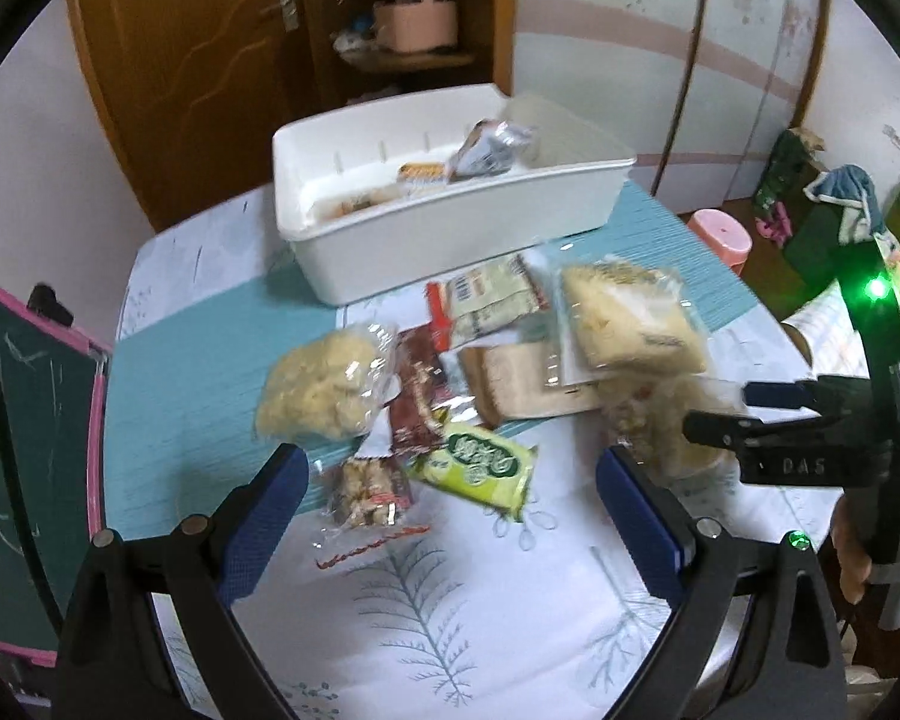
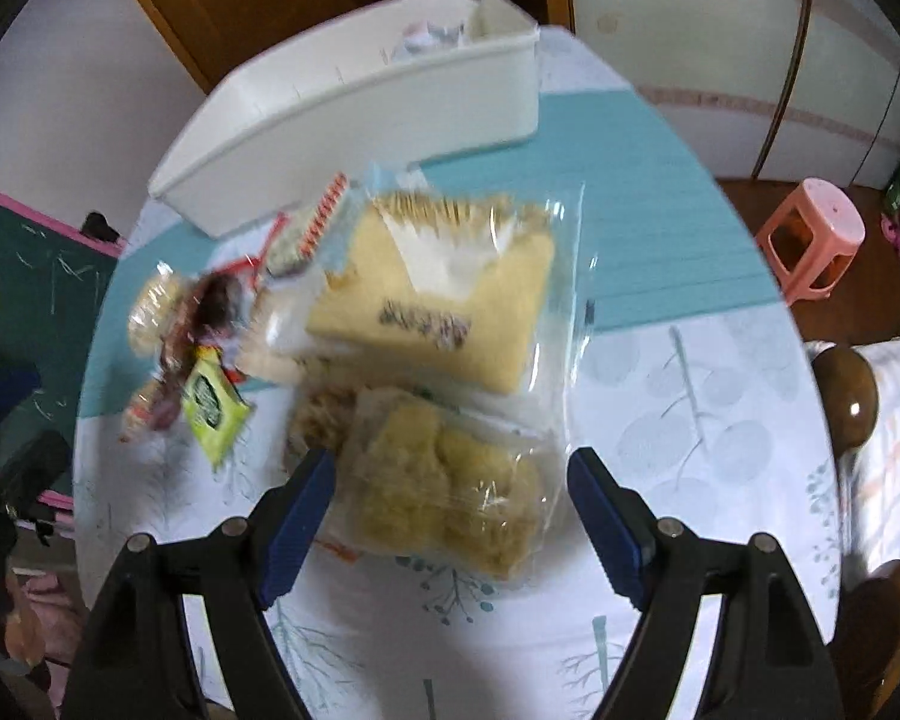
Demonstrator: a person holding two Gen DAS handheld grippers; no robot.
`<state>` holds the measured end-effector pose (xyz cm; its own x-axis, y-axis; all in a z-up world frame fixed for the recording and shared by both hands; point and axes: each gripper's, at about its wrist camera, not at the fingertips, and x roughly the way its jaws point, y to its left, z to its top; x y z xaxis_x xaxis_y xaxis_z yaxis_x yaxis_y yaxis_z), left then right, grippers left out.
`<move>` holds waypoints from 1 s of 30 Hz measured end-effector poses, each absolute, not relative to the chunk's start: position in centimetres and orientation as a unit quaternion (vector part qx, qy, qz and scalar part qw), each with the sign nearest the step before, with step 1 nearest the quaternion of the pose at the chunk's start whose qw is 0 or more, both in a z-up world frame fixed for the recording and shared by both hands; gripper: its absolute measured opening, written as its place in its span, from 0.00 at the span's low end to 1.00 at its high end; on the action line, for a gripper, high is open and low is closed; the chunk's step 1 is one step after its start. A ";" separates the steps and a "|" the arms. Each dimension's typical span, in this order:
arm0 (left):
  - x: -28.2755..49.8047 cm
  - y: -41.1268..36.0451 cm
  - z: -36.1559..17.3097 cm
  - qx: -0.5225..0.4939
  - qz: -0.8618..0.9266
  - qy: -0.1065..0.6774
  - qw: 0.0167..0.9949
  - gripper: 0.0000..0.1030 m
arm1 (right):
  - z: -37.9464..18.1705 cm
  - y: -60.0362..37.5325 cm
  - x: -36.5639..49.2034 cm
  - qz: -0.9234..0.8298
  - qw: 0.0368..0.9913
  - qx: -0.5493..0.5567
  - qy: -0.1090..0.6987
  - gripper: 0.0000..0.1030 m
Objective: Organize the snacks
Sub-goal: 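Move both grippers back over the remaining snacks, then grasp a clear bag of yellow puffs with each gripper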
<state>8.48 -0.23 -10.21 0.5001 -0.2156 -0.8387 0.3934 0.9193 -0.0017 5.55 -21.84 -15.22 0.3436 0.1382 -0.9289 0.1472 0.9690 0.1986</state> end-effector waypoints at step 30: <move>23.1 6.1 -18.4 -0.051 -0.122 0.587 0.798 0.99 | -17.4 -21.3 5.7 -0.001 0.817 0.061 0.574 0.81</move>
